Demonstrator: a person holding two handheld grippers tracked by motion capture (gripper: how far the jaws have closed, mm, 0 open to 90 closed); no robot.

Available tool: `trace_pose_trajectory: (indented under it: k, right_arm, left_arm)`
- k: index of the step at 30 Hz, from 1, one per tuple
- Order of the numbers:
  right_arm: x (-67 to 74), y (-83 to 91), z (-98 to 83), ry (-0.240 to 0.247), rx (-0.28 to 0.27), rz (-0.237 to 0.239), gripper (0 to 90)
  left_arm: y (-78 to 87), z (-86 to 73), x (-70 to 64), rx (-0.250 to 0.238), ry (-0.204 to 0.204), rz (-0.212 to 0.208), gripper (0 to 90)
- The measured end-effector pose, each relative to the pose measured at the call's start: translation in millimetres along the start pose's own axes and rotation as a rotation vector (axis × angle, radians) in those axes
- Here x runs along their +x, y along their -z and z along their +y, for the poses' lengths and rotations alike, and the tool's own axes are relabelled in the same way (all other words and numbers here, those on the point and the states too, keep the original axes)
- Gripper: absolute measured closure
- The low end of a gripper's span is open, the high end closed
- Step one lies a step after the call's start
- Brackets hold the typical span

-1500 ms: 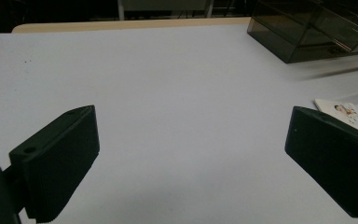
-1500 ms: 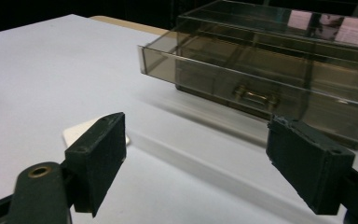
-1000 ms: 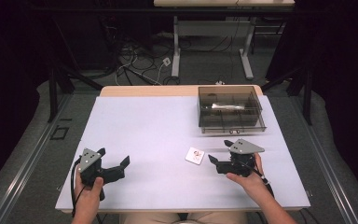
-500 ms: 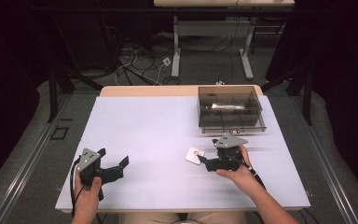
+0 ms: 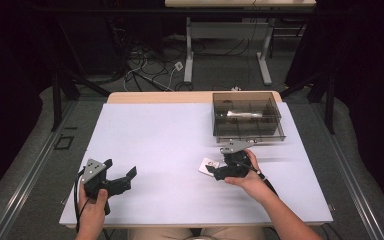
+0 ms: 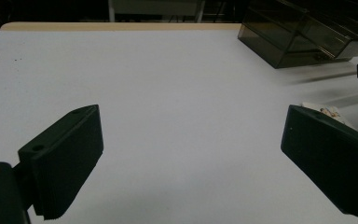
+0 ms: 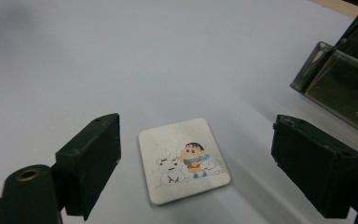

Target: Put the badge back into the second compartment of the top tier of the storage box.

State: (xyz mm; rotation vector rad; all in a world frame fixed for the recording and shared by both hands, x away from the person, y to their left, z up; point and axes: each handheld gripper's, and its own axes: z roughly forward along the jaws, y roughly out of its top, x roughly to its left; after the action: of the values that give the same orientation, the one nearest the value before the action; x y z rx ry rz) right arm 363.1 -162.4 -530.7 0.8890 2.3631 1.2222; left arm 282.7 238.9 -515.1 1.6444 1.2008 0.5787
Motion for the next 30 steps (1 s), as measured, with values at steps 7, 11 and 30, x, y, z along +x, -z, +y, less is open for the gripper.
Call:
trace_pose_trajectory:
  k: [7, 11, 30]
  right_arm:
    - [-1.6, -11.8, 0.5, 0.010, 0.035, 0.025, 15.8]
    - [-2.5, -18.0, 0.8, 0.019, 0.062, 0.043, 15.8]
    - [-3.8, -40.4, -7.5, 0.027, 0.142, 0.072, 17.9]
  left_arm:
    - [-0.7, -0.5, 0.3, 0.006, 0.001, -0.002, 6.6]
    - [-1.1, -0.7, 1.0, 0.007, -0.001, 0.001, 6.9]
    - [-1.9, -1.0, 2.0, 0.012, 0.002, -0.002, 8.1]
